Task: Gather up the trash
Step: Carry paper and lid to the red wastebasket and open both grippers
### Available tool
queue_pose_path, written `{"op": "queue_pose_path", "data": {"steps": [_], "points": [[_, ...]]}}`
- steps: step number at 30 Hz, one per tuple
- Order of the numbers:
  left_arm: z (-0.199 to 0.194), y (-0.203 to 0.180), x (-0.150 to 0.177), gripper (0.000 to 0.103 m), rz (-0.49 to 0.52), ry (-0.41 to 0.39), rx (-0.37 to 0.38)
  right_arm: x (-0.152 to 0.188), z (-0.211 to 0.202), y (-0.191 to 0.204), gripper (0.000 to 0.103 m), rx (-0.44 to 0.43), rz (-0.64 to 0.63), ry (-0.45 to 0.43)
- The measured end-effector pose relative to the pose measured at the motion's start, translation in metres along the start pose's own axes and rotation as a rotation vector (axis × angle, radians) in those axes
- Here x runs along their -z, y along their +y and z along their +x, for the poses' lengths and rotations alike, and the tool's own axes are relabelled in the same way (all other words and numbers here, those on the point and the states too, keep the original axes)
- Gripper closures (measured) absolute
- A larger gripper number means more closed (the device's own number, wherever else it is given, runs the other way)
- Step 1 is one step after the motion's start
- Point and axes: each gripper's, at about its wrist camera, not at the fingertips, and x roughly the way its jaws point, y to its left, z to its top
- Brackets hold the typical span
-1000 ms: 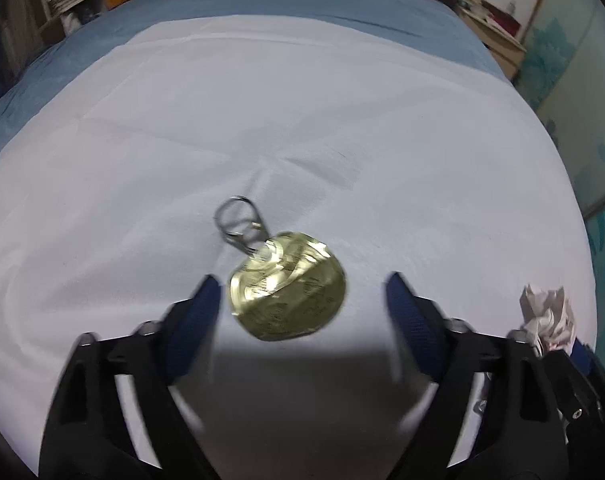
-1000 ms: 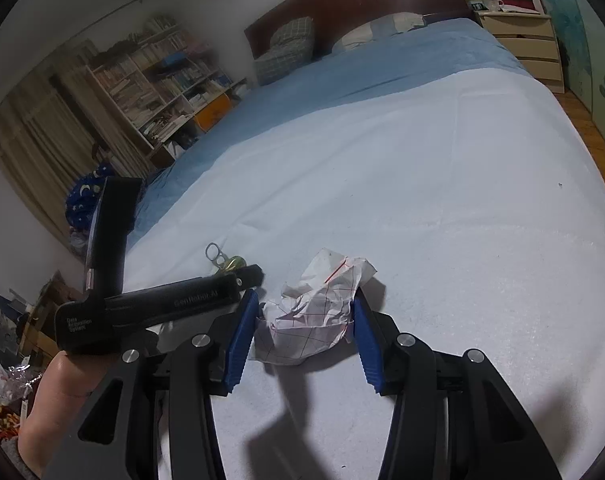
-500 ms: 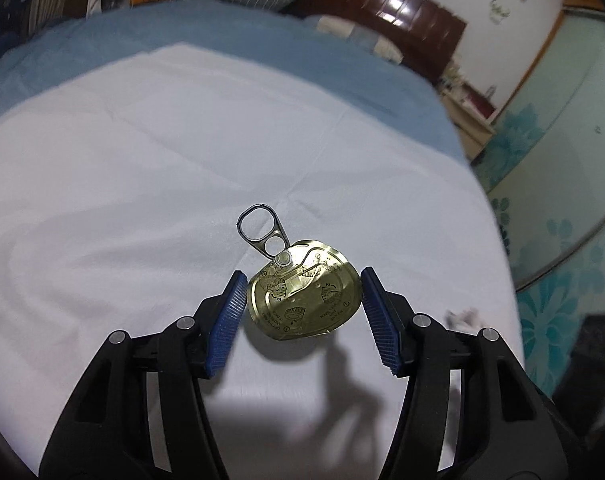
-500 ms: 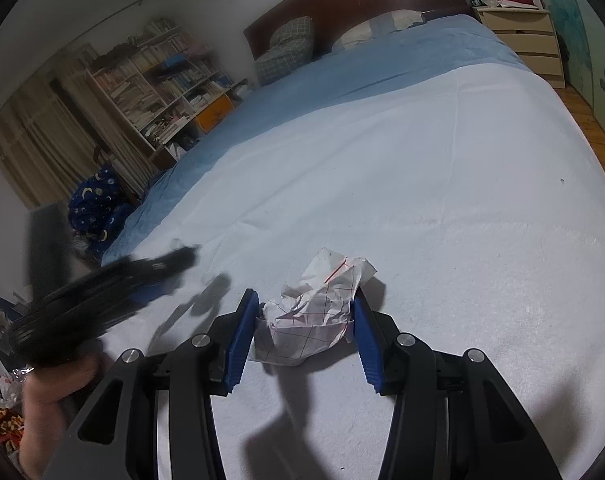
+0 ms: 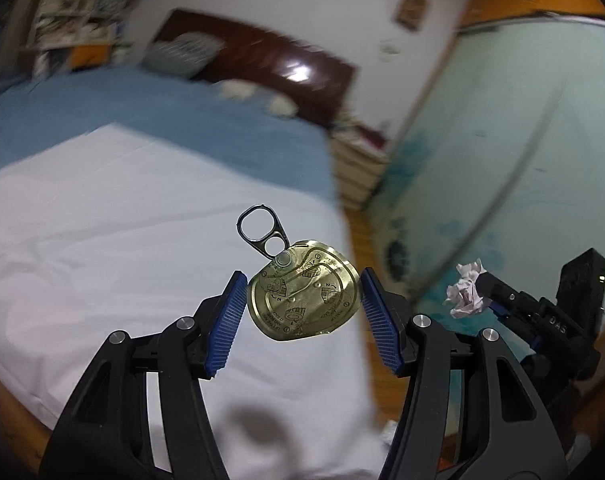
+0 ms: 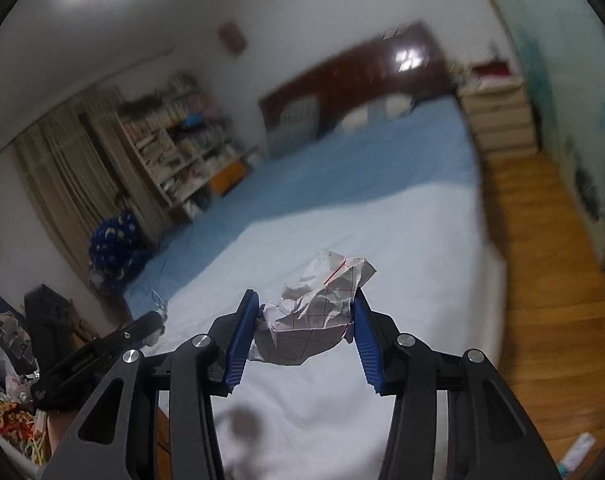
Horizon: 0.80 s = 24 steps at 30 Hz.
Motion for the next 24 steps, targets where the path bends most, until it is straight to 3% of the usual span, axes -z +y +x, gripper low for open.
{"op": "queue_pose_path", "data": {"steps": [3, 7, 9, 11, 14, 17, 19, 21, 24], "points": [[0.001, -0.079, 0.005, 0.044, 0.095, 0.028, 0.118, 0.000, -0.083, -0.048, 0.056, 0.105, 0.028, -0.025], [0.039, -0.183, 0.023, 0.044, 0.183, 0.164, 0.284, 0.031, -0.174, -0.127, 0.056, 0.310, 0.099, 0.017], [0.071, -0.229, 0.042, 0.044, 0.212, 0.287, 0.361, 0.060, -0.201, -0.159, 0.055, 0.418, 0.129, 0.059], [0.100, -0.268, 0.071, 0.044, 0.248, 0.401, 0.388, 0.106, -0.221, -0.199, 0.055, 0.501, 0.208, 0.141], [0.155, -0.316, 0.134, 0.044, 0.271, 0.656, 0.447, 0.178, -0.234, -0.247, 0.055, 0.571, 0.353, 0.269], [0.191, -0.340, 0.207, 0.044, 0.325, 0.863, 0.426, 0.250, -0.234, -0.281, 0.055, 0.611, 0.504, 0.408], [0.207, -0.345, 0.254, 0.044, 0.359, 0.982, 0.392, 0.280, -0.235, -0.298, 0.055, 0.611, 0.575, 0.455], [0.224, -0.344, 0.282, 0.044, 0.374, 1.091, 0.332, 0.304, -0.233, -0.302, 0.055, 0.599, 0.622, 0.491], [0.221, -0.344, 0.301, 0.044, 0.370, 1.139, 0.352, 0.322, -0.232, -0.302, 0.055, 0.573, 0.645, 0.514]]}}
